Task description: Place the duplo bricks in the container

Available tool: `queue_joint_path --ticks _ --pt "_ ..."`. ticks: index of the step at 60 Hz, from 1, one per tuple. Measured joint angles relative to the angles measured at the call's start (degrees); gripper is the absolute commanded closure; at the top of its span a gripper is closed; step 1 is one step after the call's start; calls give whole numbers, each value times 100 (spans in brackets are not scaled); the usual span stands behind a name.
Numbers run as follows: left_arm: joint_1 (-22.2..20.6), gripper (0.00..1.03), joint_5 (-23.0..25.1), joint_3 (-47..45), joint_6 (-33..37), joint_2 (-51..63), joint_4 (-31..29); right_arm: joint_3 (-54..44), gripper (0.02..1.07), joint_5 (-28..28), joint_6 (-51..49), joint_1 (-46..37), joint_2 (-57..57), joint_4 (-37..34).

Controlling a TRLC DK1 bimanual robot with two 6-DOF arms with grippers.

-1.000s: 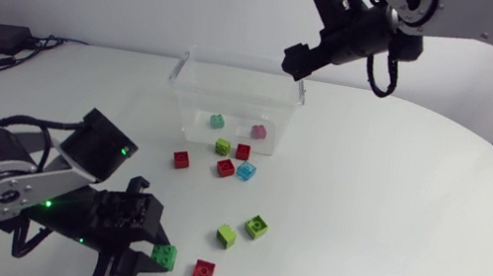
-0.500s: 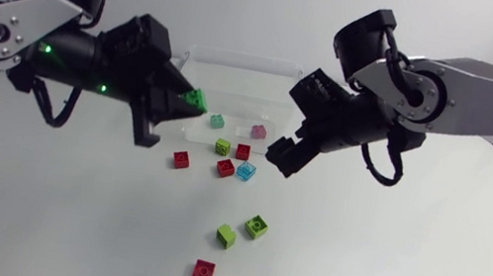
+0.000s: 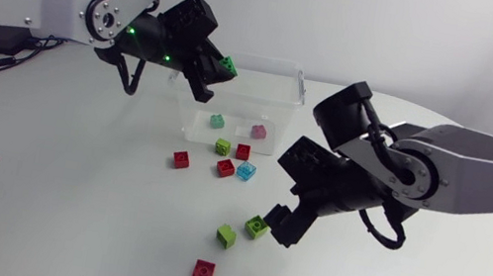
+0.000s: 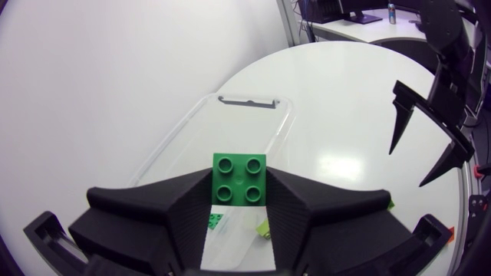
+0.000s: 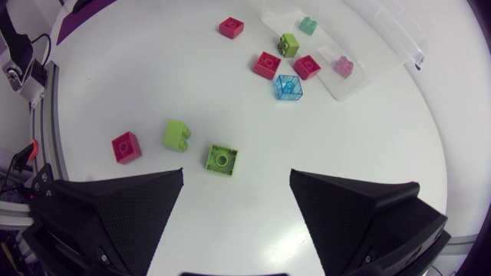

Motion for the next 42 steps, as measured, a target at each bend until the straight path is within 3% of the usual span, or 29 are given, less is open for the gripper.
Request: queue_joint_path --ticks 31,35,42 --pt "332 79 -332 2011 -214 1541 -35 -376 7 144 278 433 -52 9" --pt "358 70 -407 2120 -256 1694 -85 -376 7 149 299 450 -33 11" --pt "391 40 -455 2223 -302 1893 -146 -376 7 151 341 522 55 11"
